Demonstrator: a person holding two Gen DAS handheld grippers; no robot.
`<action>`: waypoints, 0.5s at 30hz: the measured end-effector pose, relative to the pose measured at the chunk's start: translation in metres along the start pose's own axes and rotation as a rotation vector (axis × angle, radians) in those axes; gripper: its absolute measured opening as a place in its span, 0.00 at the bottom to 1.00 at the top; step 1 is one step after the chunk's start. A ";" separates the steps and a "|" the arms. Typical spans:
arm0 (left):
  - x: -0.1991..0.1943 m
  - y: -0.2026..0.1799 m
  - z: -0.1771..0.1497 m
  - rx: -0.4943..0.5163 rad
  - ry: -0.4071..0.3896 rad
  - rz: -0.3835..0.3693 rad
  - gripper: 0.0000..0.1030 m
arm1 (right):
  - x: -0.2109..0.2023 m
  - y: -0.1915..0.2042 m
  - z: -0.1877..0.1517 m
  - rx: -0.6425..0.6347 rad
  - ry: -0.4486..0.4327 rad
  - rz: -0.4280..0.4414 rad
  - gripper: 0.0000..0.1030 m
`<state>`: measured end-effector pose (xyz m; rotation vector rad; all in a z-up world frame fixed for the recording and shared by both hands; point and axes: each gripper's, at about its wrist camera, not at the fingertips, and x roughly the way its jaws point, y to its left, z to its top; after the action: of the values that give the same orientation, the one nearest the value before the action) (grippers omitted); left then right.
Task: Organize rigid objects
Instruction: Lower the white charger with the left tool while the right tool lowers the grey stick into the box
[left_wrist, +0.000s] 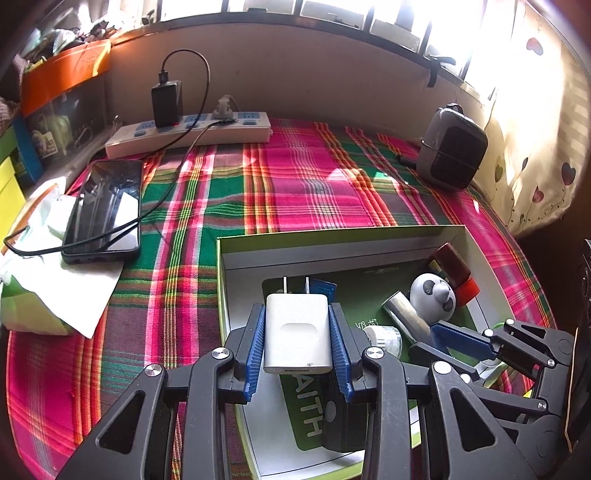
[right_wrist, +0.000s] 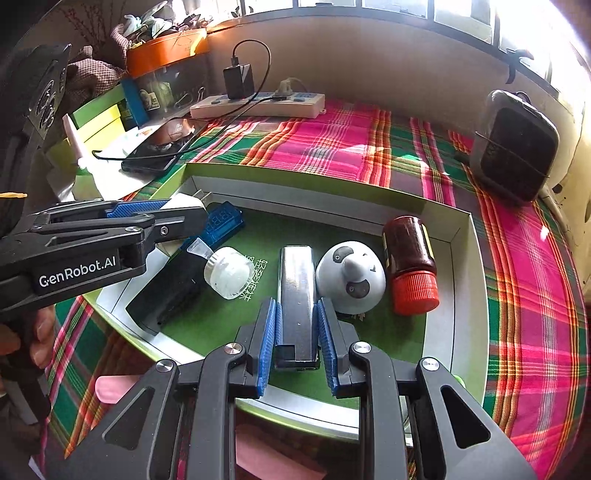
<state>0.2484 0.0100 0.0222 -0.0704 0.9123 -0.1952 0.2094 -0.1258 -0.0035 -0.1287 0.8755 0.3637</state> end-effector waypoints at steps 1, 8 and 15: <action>0.000 0.000 0.000 0.002 0.000 0.000 0.31 | 0.000 0.000 0.000 0.000 -0.002 0.001 0.24; 0.000 0.001 0.000 -0.002 -0.002 0.000 0.31 | 0.002 0.001 -0.001 0.001 -0.005 -0.001 0.24; 0.000 0.001 0.000 0.001 -0.002 0.005 0.31 | 0.001 0.001 -0.001 0.004 -0.008 -0.002 0.24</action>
<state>0.2490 0.0106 0.0220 -0.0671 0.9100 -0.1906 0.2094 -0.1249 -0.0049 -0.1240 0.8685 0.3604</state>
